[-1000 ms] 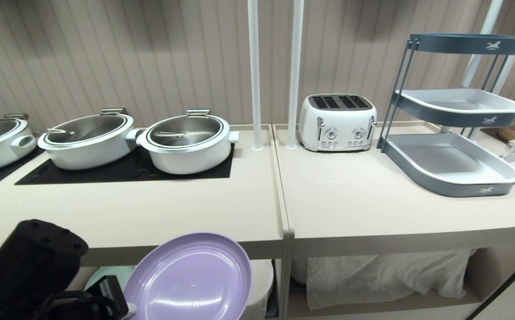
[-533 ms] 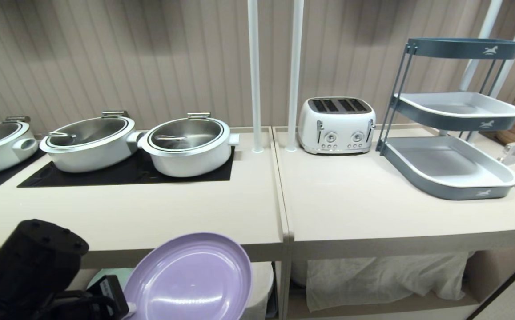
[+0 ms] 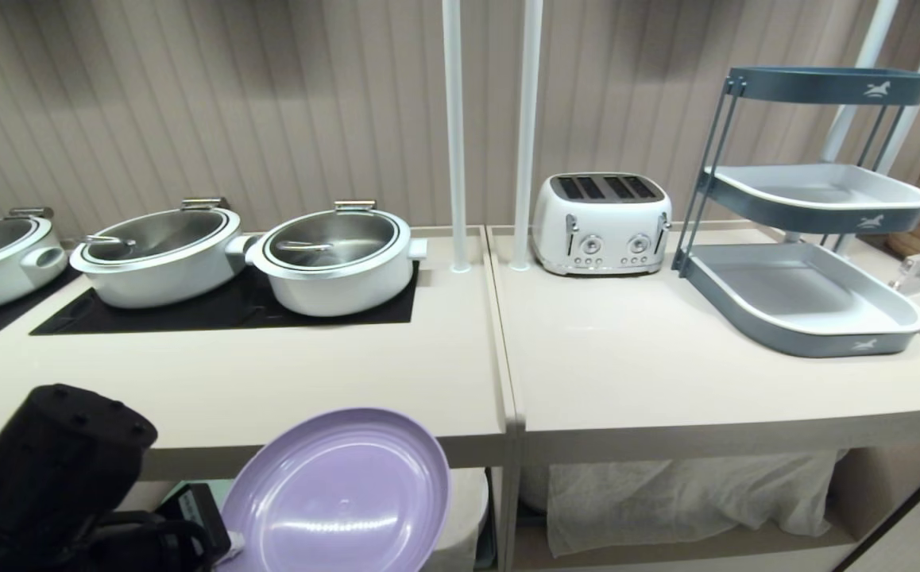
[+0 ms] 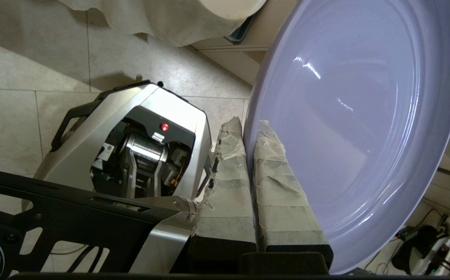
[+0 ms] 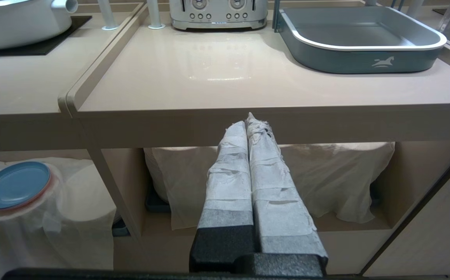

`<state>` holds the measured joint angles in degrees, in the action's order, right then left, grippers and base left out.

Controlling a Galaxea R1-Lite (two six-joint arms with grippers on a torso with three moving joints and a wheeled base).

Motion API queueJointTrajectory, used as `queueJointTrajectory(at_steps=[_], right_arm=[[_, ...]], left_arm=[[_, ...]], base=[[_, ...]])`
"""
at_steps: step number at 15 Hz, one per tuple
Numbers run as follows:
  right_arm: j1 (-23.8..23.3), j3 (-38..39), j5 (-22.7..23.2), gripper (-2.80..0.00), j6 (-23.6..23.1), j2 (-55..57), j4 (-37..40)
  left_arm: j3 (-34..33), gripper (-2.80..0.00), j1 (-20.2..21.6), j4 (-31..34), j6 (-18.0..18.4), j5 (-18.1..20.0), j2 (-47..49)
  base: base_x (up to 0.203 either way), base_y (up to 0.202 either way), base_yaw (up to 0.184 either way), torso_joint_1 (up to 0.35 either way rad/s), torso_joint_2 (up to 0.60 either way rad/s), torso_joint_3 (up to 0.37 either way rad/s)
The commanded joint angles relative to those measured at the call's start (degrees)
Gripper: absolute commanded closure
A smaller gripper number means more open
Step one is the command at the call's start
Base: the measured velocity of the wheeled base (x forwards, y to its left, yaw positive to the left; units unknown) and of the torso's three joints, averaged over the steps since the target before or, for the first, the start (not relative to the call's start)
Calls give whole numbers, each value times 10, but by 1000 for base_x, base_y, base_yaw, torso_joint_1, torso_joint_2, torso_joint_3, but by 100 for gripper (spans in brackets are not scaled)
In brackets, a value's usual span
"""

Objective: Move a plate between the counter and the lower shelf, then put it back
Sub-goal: Put the plate

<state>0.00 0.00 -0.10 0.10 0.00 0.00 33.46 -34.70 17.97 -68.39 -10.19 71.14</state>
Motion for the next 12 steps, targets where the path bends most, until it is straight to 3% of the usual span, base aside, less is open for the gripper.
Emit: queueJointTrajectory(at_steps=[1,12], right_arm=[[0,0,0,0,0,0,0],[0,0,0,0,0,0,0]], left_arm=[[0,0,3,1,-3,-1,0],[-8,0,9,2,-7,5,-29]], base=[[0,0,0,0,0,0],[0,0,0,0,0,0]])
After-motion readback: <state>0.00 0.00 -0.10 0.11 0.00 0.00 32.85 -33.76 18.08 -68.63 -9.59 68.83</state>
